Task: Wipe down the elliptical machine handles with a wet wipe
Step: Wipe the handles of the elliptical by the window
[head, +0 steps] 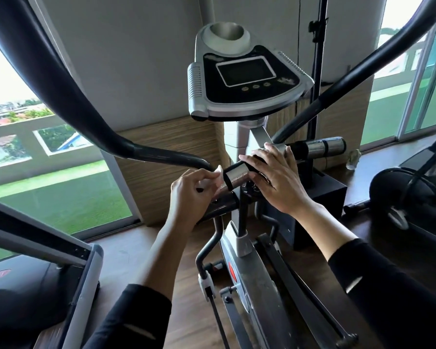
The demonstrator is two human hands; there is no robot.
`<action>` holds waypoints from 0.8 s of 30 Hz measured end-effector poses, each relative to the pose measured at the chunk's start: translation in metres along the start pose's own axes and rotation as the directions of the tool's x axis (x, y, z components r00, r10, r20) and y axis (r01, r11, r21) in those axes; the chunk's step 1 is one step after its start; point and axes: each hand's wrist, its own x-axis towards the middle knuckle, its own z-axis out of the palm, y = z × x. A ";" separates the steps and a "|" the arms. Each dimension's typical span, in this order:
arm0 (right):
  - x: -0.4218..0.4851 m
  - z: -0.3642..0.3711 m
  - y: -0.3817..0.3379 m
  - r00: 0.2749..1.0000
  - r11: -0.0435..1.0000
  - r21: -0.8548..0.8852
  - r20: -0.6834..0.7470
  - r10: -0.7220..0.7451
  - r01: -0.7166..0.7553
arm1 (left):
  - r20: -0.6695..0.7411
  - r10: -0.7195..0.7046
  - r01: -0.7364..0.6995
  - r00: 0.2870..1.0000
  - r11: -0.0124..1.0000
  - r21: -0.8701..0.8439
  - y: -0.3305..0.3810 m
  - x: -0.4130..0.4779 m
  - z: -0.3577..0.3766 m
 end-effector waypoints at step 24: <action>0.012 -0.007 0.020 0.999 1.000 -0.019 -0.036 -0.024 0.023 | 0.249 -0.101 0.103 0.963 0.995 0.002 0.028 0.047 0.021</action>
